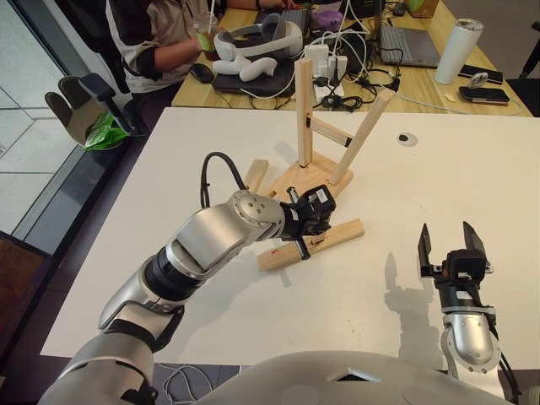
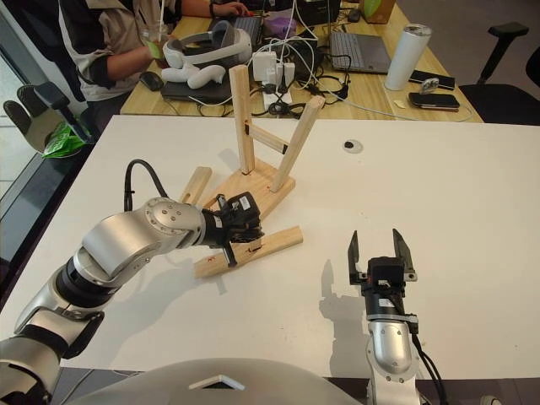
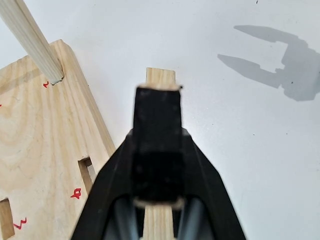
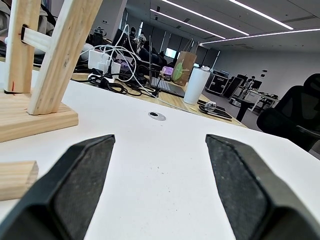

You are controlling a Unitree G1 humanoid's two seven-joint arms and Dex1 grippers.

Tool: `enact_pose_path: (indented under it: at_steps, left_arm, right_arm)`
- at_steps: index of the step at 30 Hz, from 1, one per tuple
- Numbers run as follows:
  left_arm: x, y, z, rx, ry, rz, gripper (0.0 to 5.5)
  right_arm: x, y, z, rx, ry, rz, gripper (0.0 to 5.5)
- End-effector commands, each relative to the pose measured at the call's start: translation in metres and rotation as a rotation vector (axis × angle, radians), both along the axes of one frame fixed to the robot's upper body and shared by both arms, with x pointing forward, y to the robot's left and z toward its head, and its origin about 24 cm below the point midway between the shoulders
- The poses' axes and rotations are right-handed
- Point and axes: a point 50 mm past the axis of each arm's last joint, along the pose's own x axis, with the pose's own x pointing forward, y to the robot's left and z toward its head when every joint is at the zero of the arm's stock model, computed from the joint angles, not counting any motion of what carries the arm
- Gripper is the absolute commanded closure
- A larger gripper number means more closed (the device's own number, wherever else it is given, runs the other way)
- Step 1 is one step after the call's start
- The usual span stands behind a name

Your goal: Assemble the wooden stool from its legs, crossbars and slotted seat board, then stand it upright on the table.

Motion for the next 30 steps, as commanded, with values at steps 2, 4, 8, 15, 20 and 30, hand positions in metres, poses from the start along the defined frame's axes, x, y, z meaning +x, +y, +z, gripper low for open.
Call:
enact_pose_path:
  at_steps: [2,4,8,15,20,30]
  left_arm:
    - [0.004,0.004,0.0,0.008,0.006,0.045,4.44]
    - [0.006,0.004,0.005,0.005,-0.02,0.053,4.31]
    - [0.008,0.005,0.023,-0.044,-0.071,0.075,4.31]
    - [0.024,0.014,0.089,-0.284,-0.191,0.151,4.31]
    - [0.034,-0.003,0.118,-0.597,-0.211,0.234,4.31]
    - [0.006,-0.022,0.096,-0.815,-0.175,0.193,4.31]
  right_arm:
    - [0.002,-0.002,-0.002,0.001,0.0,0.003,2.11]
    - [0.002,-0.003,-0.002,0.0,0.0,0.006,2.11]
    - [0.001,-0.004,-0.001,-0.004,0.001,0.01,2.11]
    - [0.002,-0.005,0.0,-0.003,-0.004,0.01,2.11]
    - [0.01,-0.001,0.007,0.02,-0.034,0.062,2.11]
    - [0.014,-0.003,0.01,0.02,-0.032,0.105,2.11]
